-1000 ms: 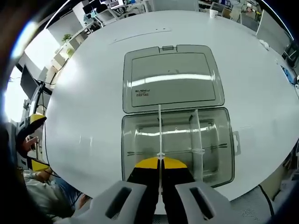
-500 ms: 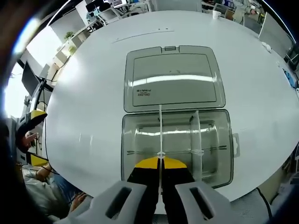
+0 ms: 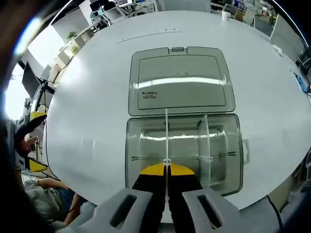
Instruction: Insert the divider into the dual guide fixture by aligning both edges with the guide slots and pushing it downward to the bottom, including one-sided entry, uneven engagement, binding, and posture correction.
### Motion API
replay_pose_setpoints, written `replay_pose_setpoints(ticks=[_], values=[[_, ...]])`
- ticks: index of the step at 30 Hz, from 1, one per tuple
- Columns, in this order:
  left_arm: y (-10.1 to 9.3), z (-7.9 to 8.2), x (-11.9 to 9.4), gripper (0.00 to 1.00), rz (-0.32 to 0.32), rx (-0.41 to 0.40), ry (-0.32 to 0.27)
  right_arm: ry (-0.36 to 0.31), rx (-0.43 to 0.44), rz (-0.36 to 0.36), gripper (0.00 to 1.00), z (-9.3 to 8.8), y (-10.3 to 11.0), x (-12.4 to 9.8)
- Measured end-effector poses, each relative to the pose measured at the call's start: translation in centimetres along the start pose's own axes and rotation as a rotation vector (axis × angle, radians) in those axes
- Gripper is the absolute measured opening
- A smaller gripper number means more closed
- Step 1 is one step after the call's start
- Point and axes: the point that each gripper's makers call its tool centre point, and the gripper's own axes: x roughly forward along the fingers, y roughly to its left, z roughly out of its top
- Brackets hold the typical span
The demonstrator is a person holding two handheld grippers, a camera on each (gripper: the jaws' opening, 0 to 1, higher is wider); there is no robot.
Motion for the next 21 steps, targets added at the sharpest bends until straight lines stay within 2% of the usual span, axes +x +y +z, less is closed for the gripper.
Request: replay_pose_setpoints(ticks=[21], values=[[0.2, -0.3, -0.1, 0.51, 0.009, -0.009, 0.012, -0.005, -0.013, -0.015, 0.0, -0.6, -0.1, 1.8]])
